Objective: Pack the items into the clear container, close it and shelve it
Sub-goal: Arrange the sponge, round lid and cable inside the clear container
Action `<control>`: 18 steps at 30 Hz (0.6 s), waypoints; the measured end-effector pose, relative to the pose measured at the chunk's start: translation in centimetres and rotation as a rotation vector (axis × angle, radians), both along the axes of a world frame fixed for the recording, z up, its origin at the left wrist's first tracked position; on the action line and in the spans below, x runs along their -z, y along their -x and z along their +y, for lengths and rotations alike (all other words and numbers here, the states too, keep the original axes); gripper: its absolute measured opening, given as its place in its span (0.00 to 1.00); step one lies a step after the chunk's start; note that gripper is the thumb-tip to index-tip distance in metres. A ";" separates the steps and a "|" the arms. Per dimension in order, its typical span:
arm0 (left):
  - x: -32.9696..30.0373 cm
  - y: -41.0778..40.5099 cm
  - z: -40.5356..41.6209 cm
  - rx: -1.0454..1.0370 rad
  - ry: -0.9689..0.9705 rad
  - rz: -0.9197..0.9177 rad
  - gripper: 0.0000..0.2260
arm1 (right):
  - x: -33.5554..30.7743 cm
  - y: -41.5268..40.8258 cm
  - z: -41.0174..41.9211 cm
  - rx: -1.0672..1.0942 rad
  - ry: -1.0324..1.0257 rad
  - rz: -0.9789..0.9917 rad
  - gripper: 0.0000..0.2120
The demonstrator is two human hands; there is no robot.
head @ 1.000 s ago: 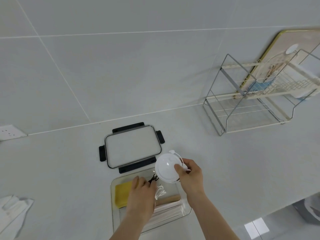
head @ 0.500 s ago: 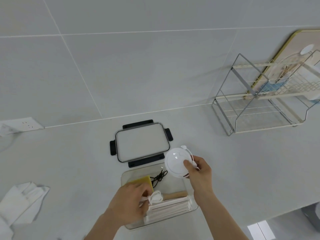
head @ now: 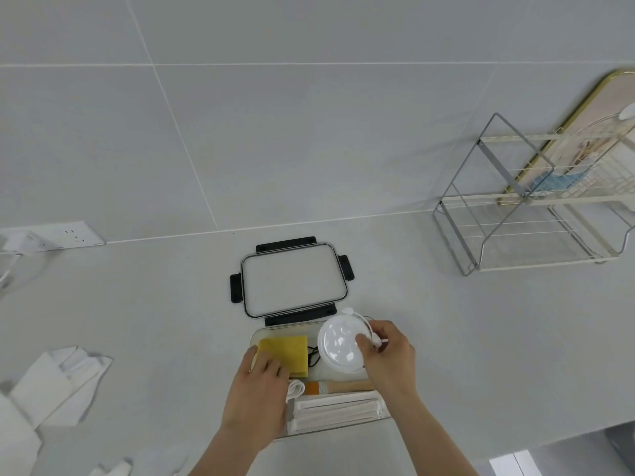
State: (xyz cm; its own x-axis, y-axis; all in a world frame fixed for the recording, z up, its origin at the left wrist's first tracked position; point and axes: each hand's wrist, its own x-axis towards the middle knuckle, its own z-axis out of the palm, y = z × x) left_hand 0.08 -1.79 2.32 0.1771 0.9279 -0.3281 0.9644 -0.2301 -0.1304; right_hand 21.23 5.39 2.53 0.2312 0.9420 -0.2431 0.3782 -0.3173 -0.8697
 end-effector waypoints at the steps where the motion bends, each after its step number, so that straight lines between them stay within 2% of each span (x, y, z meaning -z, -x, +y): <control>1: -0.3 -0.2 0.3 -0.012 0.002 -0.011 0.15 | 0.1 0.1 -0.1 -0.020 -0.018 -0.060 0.10; 4: -1.3 -0.9 1.4 -0.053 -0.078 -0.147 0.13 | 0.1 0.0 -0.1 0.045 -0.046 -0.068 0.09; 6: -1.4 -1.4 2.6 -0.042 -0.142 -0.259 0.10 | -0.1 -0.2 0.2 0.159 -0.015 0.058 0.09; 9: -0.9 -2.9 5.0 0.011 -0.119 -0.326 0.12 | -0.4 -0.8 0.6 0.321 0.066 0.302 0.08; 12: 0.2 -4.8 6.4 0.042 -0.070 -0.282 0.16 | -0.5 -1.2 0.6 0.352 0.092 0.402 0.07; 18: 2.4 -7.2 6.5 -0.042 -0.023 -0.157 0.20 | -0.1 -1.2 0.2 0.319 0.081 0.396 0.06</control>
